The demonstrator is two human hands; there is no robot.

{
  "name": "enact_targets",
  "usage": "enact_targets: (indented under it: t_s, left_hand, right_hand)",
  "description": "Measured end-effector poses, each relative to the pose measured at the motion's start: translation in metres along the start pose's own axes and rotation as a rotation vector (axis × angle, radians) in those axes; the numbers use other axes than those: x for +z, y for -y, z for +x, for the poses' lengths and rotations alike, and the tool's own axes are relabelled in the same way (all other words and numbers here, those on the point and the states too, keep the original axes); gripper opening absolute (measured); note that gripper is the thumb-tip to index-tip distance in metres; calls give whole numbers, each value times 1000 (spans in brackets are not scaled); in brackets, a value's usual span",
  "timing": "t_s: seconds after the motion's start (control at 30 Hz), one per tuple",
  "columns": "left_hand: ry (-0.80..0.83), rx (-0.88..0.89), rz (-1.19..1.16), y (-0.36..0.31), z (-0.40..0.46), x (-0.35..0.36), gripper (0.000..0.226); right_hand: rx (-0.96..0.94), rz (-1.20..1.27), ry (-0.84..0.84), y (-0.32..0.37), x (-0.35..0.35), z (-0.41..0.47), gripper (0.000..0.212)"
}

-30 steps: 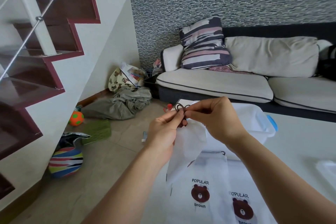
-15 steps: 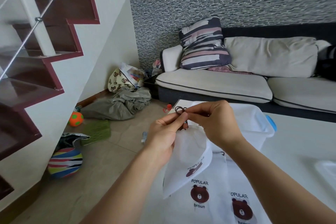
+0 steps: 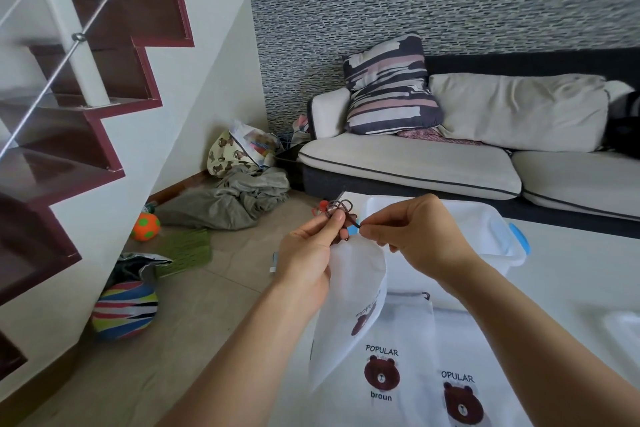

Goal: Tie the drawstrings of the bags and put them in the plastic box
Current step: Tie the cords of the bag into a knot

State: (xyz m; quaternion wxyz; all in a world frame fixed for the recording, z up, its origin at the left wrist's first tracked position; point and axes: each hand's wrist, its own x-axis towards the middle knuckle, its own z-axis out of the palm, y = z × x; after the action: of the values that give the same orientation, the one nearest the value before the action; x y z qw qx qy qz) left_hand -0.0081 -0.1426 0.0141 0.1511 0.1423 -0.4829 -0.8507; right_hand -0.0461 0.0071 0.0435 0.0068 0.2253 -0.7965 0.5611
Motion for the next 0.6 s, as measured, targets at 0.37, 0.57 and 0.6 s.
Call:
enact_targets:
  t_s: [0.37, 0.57, 0.6]
  left_hand:
    - [135, 39, 97, 4, -5, 1, 11]
    - [220, -22, 115, 1, -6, -3, 16]
    - [222, -23, 122, 1, -6, -3, 14]
  right_hand:
    - [-77, -57, -7, -3, 12, -1, 16]
    - [-232, -218, -15, 0, 12, -6, 32]
    - [-246, -221, -20, 0, 12, -7, 34]
